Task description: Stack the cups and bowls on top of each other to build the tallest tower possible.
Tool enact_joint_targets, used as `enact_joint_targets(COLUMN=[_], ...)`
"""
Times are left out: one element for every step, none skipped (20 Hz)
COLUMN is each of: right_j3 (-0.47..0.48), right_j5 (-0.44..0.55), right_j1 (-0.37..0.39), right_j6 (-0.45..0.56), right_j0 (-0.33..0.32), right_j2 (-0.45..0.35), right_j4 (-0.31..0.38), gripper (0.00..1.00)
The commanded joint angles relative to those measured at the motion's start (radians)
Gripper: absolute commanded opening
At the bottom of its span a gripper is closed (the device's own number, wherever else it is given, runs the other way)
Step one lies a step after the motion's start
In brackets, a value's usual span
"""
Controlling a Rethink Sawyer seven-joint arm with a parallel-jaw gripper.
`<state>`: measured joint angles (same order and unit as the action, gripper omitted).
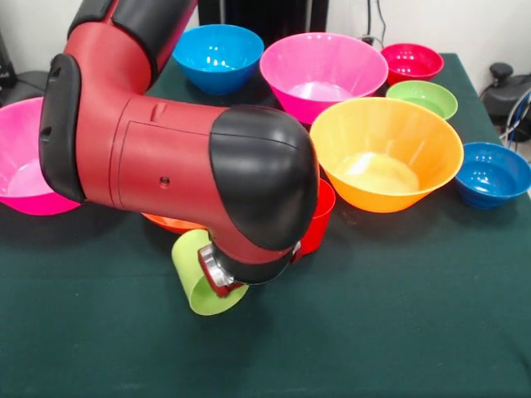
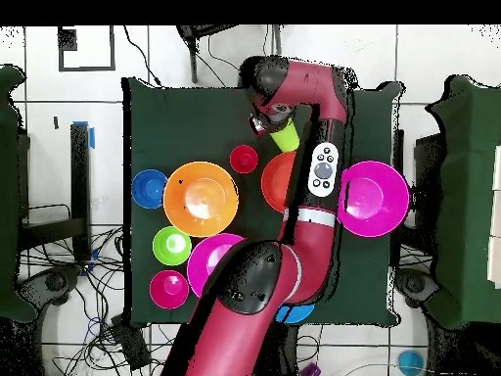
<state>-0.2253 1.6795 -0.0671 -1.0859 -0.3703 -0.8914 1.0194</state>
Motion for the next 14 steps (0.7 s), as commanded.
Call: enact_joint_targets(right_j3=[0.020,0.021,0.024,0.023,0.024,0.025,0.025,0.023,0.020,0.010,0.004,-0.003,-0.005,-0.008], right_j5=[0.111,0.126,0.146,0.176,0.199,0.223,0.245,0.265,0.287,0.296,0.309,0.321,0.331,0.341], right_j1=[0.023,0.026,0.029,0.035,0.039,0.043,0.047,0.050,0.052,0.055,0.057,0.060,0.062,0.063], right_j6=[0.369,0.373,0.381,0.394,0.406,0.418,0.425,0.430,0.434,0.426,0.423,0.421,0.419,0.419], right_j0=[-0.006,-0.007,-0.007,-0.006,-0.005,-0.005,-0.005,-0.005,-0.006,-0.007,-0.009,-0.011,-0.012,-0.013], right_j2=[-0.137,-0.146,-0.151,-0.148,-0.154,-0.160,-0.165,-0.170,-0.174,-0.165,-0.163,-0.161,-0.164,-0.167], right_j4=[0.215,0.237,0.265,0.294,0.326,0.358,0.386,0.411,0.434,0.434,0.444,0.453,0.468,0.481], gripper=[1.00,1.00,1.00,1.00,1.00,1.00,1.00,1.00,1.00,1.00,1.00,1.00,1.00,1.00])
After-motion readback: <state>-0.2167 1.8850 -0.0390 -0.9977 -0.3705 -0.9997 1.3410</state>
